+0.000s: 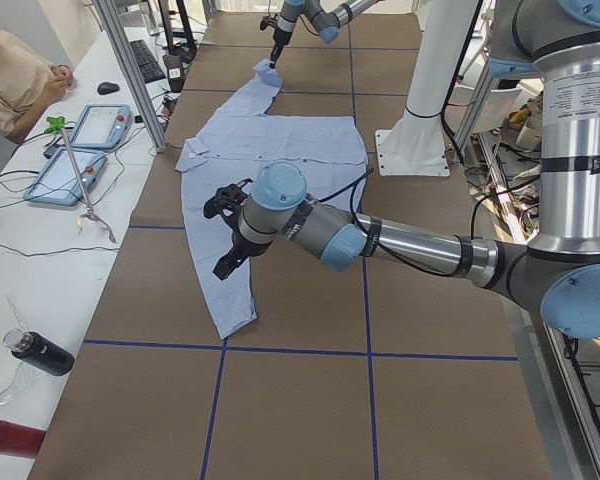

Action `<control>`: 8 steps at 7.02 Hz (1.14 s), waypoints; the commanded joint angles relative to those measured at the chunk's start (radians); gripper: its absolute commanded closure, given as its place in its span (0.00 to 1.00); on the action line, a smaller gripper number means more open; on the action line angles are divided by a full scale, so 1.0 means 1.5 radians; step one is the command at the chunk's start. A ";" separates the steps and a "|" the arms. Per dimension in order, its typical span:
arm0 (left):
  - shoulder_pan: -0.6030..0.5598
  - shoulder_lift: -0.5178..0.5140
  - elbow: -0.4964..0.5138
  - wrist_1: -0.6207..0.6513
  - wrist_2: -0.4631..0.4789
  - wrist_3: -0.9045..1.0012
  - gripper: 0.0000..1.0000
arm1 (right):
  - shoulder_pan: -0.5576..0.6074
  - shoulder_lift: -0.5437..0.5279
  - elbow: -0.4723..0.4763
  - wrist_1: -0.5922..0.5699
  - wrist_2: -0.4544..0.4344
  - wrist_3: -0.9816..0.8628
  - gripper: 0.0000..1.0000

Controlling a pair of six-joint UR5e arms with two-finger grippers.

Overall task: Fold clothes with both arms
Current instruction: 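Carry the sleeve across the shirt body toward the collar with the right gripper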

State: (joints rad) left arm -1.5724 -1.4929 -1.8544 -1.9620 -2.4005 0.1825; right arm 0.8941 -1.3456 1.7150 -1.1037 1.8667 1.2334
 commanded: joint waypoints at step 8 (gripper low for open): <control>0.000 0.003 -0.003 -0.001 0.000 -0.001 0.00 | -0.210 0.630 -0.414 -0.187 -0.279 0.190 1.00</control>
State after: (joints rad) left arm -1.5723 -1.4883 -1.8601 -1.9624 -2.4007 0.1815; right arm 0.6011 -0.4933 1.1899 -1.3828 1.4761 1.5094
